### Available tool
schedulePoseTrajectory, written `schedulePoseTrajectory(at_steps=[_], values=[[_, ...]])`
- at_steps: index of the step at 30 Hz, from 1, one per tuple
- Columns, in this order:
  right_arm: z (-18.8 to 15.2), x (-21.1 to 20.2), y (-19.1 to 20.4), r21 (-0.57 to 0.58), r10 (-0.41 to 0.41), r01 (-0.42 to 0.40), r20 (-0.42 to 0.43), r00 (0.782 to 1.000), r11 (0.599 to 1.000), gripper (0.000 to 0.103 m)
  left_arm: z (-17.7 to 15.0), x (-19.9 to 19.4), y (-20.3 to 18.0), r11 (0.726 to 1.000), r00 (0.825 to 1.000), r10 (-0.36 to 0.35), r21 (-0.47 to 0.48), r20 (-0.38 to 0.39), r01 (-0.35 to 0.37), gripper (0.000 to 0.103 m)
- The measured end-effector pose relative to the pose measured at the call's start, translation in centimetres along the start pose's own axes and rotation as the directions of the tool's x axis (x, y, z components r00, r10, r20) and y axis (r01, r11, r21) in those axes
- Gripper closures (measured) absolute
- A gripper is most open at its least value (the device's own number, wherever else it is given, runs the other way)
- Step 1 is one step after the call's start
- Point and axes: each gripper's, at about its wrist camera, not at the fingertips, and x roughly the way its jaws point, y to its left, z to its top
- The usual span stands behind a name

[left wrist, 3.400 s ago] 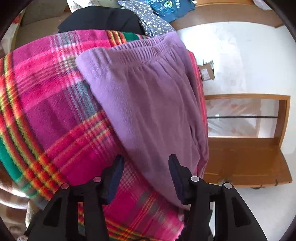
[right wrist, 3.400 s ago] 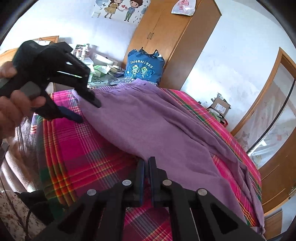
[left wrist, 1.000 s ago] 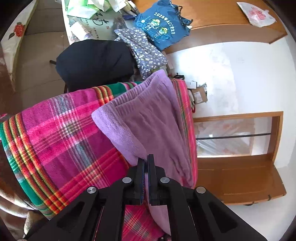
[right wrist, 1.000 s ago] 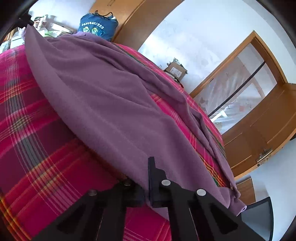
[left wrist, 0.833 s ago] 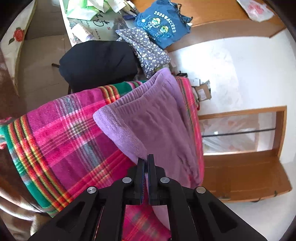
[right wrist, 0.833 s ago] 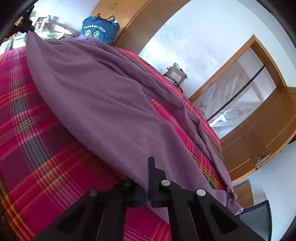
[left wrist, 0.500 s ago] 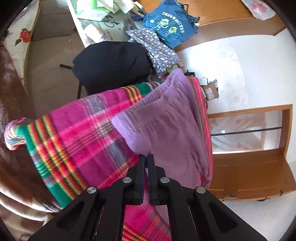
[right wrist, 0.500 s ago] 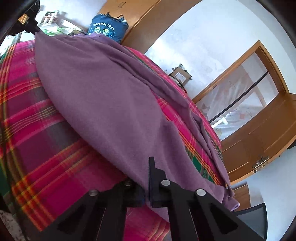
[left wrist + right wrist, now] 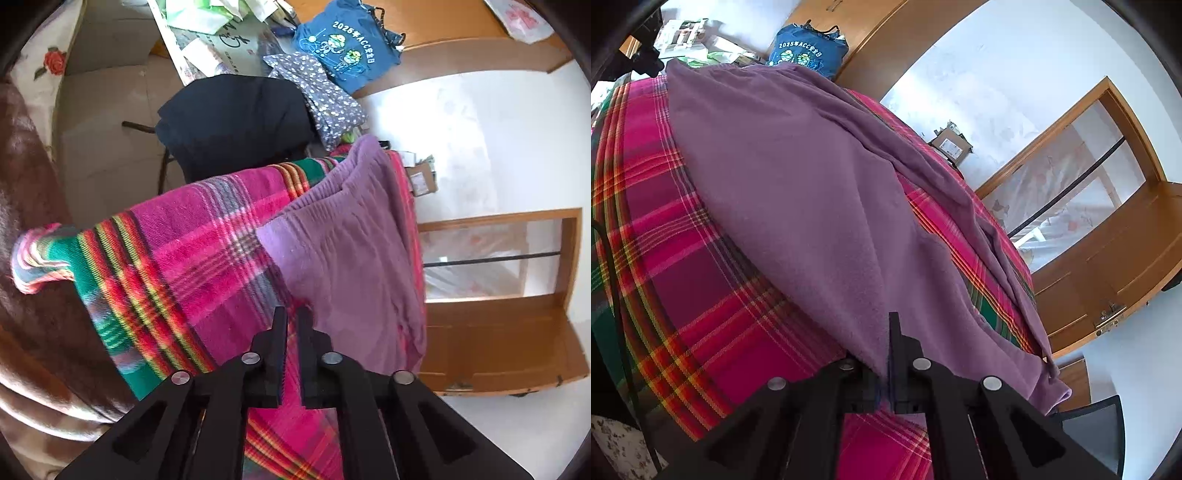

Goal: Fold clothes

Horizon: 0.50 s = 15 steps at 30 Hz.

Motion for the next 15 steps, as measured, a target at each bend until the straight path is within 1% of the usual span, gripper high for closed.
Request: schedulePoseTrajectory(at_steps=[1, 2, 3, 4, 5, 13, 15], values=[[0.0, 0.0, 0.0, 0.000, 0.003, -0.003, -0.002, 1.000, 1.000, 0.101, 0.0, -0.1, 0.0, 1.000, 1.000, -0.014, -0.004, 0.008, 0.014, 0.077], [-0.1, 0.1, 0.1, 0.002, 0.006, -0.006, -0.004, 1.000, 1.000, 0.101, -0.1, -0.1, 0.1, 1.000, 1.000, -0.027, -0.008, 0.016, 0.027, 0.075], [-0.1, 0.1, 0.1, 0.004, 0.009, -0.009, -0.005, 1.000, 1.000, 0.100, -0.1, 0.1, 0.0, 1.000, 1.000, -0.027, -0.003, 0.013, 0.027, 0.069], [-0.2, 0.2, 0.0, 0.007, 0.012, -0.012, -0.005, 1.000, 1.000, 0.100, -0.2, 0.4, -0.2, 1.000, 1.000, -0.024, 0.003, 0.009, 0.024, 0.060], [-0.2, 0.2, 0.0, 0.010, 0.014, -0.014, -0.005, 1.000, 1.000, 0.100, -0.2, 0.7, -0.4, 1.000, 1.000, -0.021, 0.010, 0.005, 0.021, 0.057], [0.0, -0.1, -0.5, 0.033, 0.015, -0.016, 0.011, 1.000, 0.999, 0.101, -0.6, 2.9, -1.7, 0.998, 1.000, 0.002, 0.062, -0.028, -0.001, 0.057], [0.0, -0.2, -0.5, 0.039, 0.017, -0.017, 0.013, 1.000, 0.999, 0.101, -0.2, 3.2, -1.6, 0.999, 1.000, 0.009, 0.043, -0.003, -0.009, 0.057]])
